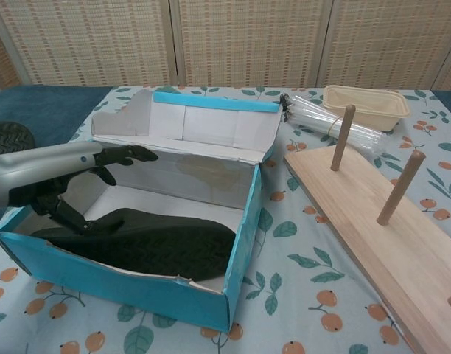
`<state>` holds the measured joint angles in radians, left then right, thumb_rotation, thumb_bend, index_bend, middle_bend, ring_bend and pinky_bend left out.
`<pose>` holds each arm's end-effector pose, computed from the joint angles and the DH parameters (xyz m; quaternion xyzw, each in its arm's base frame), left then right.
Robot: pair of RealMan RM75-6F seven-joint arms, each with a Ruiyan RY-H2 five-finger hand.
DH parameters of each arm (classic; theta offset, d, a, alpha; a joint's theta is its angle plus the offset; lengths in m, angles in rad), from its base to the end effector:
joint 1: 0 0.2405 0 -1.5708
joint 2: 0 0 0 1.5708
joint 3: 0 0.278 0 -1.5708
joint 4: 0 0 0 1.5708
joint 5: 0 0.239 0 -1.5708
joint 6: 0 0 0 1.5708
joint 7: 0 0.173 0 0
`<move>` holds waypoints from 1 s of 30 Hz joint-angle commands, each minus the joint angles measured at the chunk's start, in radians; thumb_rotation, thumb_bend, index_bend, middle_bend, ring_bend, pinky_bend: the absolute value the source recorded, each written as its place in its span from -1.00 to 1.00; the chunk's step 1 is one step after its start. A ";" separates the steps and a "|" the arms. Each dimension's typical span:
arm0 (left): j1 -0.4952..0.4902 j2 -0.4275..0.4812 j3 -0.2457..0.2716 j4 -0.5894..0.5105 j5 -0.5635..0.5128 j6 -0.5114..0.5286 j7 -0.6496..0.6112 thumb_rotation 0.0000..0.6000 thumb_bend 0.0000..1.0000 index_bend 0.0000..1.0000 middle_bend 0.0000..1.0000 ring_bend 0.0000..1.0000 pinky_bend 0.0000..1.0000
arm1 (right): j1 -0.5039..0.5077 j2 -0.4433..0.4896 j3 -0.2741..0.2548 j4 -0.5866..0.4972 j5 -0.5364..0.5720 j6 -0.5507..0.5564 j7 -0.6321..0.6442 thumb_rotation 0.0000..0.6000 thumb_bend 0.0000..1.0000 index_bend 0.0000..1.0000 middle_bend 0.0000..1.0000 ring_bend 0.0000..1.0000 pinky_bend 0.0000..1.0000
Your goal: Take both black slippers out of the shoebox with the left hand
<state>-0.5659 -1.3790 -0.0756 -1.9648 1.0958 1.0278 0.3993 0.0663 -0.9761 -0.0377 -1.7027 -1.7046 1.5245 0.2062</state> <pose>-0.1452 0.2773 -0.0311 -0.7264 -0.4855 -0.3602 0.3270 -0.3120 -0.1831 0.1597 0.6263 -0.4167 0.4403 0.4902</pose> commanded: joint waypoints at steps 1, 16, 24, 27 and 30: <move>-0.004 0.002 -0.008 -0.019 -0.002 0.015 -0.002 1.00 -0.27 -1.00 -1.00 -1.00 -0.62 | 0.001 0.001 -0.004 -0.001 -0.007 -0.001 -0.001 0.44 -0.46 -1.00 -1.00 -1.00 -1.00; -0.027 0.017 0.012 -0.060 -0.003 -0.036 -0.068 1.00 -0.27 -1.00 -1.00 -1.00 -0.61 | 0.001 0.004 -0.009 -0.002 -0.017 0.004 0.006 0.45 -0.46 -1.00 -1.00 -1.00 -1.00; -0.054 -0.052 0.049 0.025 -0.031 0.005 0.103 1.00 -0.28 -1.00 -1.00 -1.00 -0.60 | 0.001 0.005 -0.012 0.001 -0.023 0.007 0.013 0.44 -0.46 -1.00 -1.00 -1.00 -1.00; -0.066 -0.054 0.070 0.032 -0.062 0.014 0.186 1.00 -0.27 -0.89 -1.00 -1.00 -0.60 | 0.000 0.006 -0.011 0.001 -0.020 0.009 0.013 0.44 -0.46 -1.00 -1.00 -1.00 -1.00; -0.076 -0.054 0.081 0.014 -0.101 0.018 0.234 1.00 -0.26 -0.67 -0.94 -1.00 -0.61 | 0.001 0.005 -0.010 0.001 -0.016 0.007 0.012 0.44 -0.46 -1.00 -1.00 -1.00 -1.00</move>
<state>-0.6295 -1.4271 -0.0112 -1.9461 1.0297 1.0367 0.5971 0.0669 -0.9710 -0.0478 -1.7014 -1.7213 1.5315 0.2179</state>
